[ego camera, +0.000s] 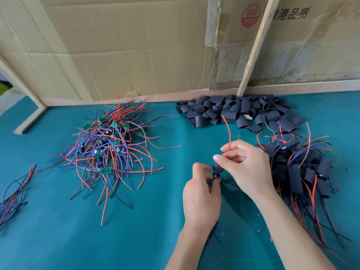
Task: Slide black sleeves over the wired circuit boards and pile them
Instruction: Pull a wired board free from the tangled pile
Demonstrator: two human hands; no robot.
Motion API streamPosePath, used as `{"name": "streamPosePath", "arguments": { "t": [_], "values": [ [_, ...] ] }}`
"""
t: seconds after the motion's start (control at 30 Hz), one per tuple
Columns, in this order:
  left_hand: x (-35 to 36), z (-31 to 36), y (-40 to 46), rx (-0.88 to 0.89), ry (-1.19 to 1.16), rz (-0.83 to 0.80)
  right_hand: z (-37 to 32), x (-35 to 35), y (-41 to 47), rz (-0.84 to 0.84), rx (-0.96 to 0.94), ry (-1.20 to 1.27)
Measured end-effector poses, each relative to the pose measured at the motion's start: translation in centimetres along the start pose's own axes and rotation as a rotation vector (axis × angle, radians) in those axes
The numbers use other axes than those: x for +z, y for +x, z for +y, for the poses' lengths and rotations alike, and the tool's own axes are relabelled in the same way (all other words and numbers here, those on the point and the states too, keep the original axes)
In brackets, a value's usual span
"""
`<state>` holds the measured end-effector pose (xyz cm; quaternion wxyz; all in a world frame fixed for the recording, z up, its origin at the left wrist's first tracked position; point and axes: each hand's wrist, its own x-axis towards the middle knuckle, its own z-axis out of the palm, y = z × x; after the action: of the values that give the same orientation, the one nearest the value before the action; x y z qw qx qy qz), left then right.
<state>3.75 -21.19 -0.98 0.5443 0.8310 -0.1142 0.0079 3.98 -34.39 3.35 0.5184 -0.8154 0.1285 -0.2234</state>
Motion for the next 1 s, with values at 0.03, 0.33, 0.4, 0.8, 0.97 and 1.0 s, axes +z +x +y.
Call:
{"name": "streamPosePath", "arguments": {
  "t": [0.03, 0.33, 0.4, 0.8, 0.97, 1.0],
  "values": [
    [0.06, 0.03, -0.06, 0.002, 0.014, -0.008, 0.0, -0.09, 0.06, 0.002, 0.008, 0.001],
    [0.36, -0.05, -0.17, 0.034, 0.088, -0.028, 0.25, -0.25, 0.17, 0.04, -0.008, -0.087],
    [0.37, -0.08, -0.2, 0.039, 0.091, -0.027, 0.23, -0.21, 0.08, 0.039, -0.026, -0.1],
    [0.47, -0.25, -0.2, 0.044, 0.113, -0.022, 0.2, -0.95, 0.42, -0.026, 0.019, -0.037],
    [0.52, -0.3, -0.13, 0.053, 0.119, -0.009, 0.21, -0.91, 0.37, -0.02, -0.047, -0.121],
    [0.51, -0.29, -0.13, 0.057, 0.117, -0.006, 0.19, -0.99, 0.4, -0.009, -0.057, -0.134]
  ]
}}
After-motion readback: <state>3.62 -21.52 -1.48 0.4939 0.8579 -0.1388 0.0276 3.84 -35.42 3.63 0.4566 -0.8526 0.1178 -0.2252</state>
